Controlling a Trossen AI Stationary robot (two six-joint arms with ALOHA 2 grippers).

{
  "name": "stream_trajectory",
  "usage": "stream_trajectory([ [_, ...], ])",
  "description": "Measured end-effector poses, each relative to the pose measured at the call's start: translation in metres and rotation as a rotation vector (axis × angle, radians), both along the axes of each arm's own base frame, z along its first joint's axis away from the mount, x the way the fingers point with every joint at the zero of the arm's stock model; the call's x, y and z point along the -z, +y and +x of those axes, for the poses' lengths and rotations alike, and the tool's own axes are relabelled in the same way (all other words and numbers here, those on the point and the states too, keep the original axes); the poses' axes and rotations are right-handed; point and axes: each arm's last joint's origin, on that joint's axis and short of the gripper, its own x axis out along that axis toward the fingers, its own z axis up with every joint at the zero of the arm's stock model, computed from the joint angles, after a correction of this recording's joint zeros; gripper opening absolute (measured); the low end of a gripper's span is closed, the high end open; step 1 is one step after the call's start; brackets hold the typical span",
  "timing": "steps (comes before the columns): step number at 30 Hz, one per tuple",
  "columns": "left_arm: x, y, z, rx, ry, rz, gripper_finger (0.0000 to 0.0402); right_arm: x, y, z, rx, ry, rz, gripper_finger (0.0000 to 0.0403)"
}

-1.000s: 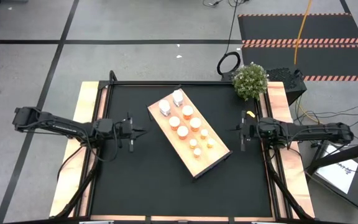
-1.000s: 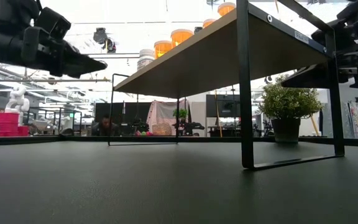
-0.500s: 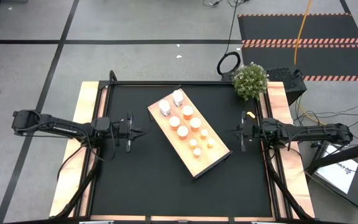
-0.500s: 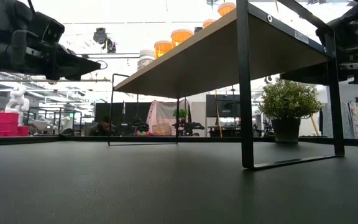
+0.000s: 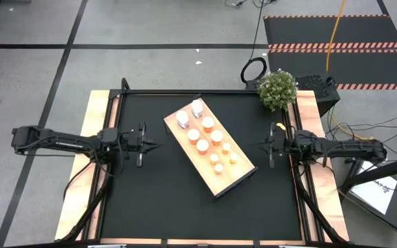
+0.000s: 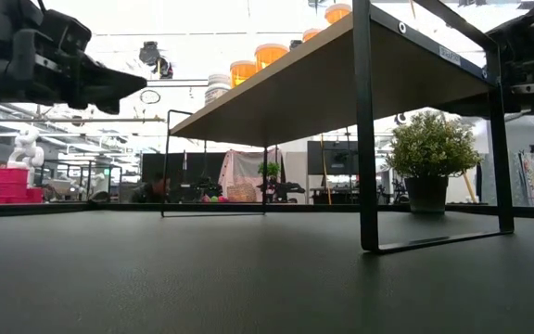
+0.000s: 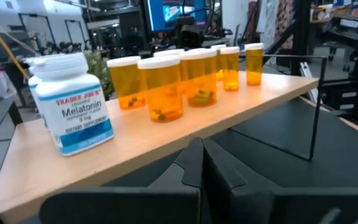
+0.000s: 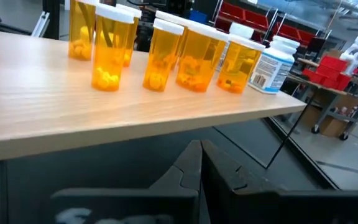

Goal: Pick and place medicine bottles onto shelf by color
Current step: Return to Home Position

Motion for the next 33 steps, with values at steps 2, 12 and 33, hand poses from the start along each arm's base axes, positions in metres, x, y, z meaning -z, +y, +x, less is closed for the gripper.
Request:
stream_trajectory([
  [2,-0.001,-0.001,-0.002,0.007,0.001,0.009,0.0002,0.000,0.000,-0.002,0.000,0.001,0.000,0.0000],
  [12,-0.001,-0.002,-0.013,-0.011,0.036,-0.008,0.0002,-0.005,0.002,-0.010,-0.047,-0.078,-0.026,0.0000],
  [33,-0.008,-0.004,-0.025,0.038,-0.028,0.028,0.0002,-0.008,0.003,-0.011,-0.074,-0.103,-0.033,0.0000],
])
